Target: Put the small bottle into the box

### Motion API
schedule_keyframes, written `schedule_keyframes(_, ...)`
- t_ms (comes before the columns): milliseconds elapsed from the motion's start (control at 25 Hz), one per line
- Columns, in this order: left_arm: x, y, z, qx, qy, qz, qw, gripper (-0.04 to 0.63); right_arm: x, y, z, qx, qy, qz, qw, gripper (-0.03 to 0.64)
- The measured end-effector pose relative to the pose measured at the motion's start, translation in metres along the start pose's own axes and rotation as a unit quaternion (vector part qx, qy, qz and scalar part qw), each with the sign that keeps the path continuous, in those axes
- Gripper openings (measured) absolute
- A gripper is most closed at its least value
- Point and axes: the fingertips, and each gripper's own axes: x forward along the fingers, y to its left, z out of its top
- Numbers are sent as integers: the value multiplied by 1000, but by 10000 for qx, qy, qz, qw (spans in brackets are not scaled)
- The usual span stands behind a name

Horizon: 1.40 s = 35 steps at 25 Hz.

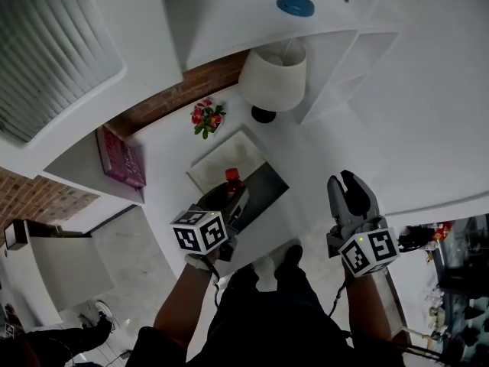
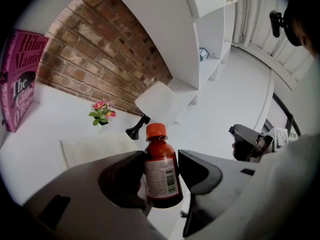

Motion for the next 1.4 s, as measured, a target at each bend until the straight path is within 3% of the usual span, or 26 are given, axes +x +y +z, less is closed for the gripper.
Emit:
schedule_keyframes(280, 46, -2, -39, 96, 704, 232, 9972, 215, 17, -32, -15, 211, 25, 244, 9995, 120)
schedule_keyframes(480, 79, -1, -67, 254, 1206, 605, 9905, 215, 31, -70, -14, 405, -58, 460, 9981, 115)
schedule_keyframes(640, 106, 2, -87, 576, 1702, 931, 9793, 215, 41, -106, -19, 600, -46, 585, 9965, 110)
schedule_keyframes(920, 137, 20, -112, 729, 2366, 1486, 9574, 215, 57, -148, -37, 842, 76, 751, 9936, 107)
schedule_keyframes(1400, 171, 50, -147, 327, 2887, 2010, 9355, 215, 86, -190, -49, 985, 201, 858, 9912, 95)
